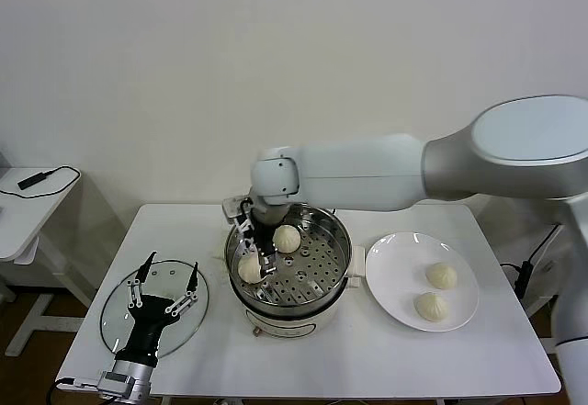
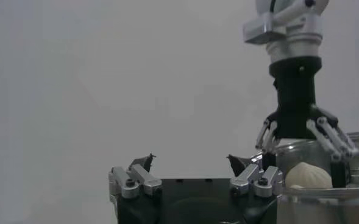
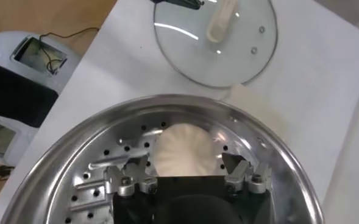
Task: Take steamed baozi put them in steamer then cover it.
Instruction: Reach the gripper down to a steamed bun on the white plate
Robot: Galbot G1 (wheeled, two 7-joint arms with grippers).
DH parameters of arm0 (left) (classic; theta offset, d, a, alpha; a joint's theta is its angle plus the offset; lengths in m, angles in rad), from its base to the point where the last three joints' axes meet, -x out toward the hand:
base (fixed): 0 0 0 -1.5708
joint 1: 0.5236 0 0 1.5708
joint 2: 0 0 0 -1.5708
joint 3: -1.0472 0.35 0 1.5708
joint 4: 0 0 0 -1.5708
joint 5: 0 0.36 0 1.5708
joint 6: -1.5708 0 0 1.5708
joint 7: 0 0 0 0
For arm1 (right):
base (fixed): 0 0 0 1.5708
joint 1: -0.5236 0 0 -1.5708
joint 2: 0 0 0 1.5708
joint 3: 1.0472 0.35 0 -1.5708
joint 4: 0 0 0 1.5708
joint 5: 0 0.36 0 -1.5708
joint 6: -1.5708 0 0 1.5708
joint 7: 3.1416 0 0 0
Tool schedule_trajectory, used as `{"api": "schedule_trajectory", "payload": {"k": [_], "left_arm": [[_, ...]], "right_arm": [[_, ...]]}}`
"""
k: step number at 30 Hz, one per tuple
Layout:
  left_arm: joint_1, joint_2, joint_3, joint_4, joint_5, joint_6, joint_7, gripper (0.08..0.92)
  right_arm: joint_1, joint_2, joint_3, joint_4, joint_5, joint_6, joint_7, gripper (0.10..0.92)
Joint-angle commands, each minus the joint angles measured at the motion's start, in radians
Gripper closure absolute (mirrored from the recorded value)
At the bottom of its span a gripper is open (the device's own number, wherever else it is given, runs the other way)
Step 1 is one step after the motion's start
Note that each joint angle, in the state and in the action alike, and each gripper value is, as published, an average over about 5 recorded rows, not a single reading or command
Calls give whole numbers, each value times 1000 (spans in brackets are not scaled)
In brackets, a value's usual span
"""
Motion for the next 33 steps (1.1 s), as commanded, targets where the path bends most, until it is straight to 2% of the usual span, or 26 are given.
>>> {"api": "schedule_trajectory", "payload": {"k": [1,7,16,23,33], "left_arm": [[-4,4,5,4,1,1,-1,177],[-2,3,7,-3,4,4,-2,177],[9,-5,8,-14,12,4,-1,177],[20,-13,8,-23,17,3,-2,177],[38,-18,4,-28,22,-8,-3,177]], "right_arm": [[100,-427,116,137,-192,80,-212,203],[88,-675,77,127,-280,182,-288,203],[-36,-873,-44,129,-463,286,-329,203],[-247,-894,18,102,-527,287,-225,203],[-421,-830,117,24,-565,243,-78,203]]}}
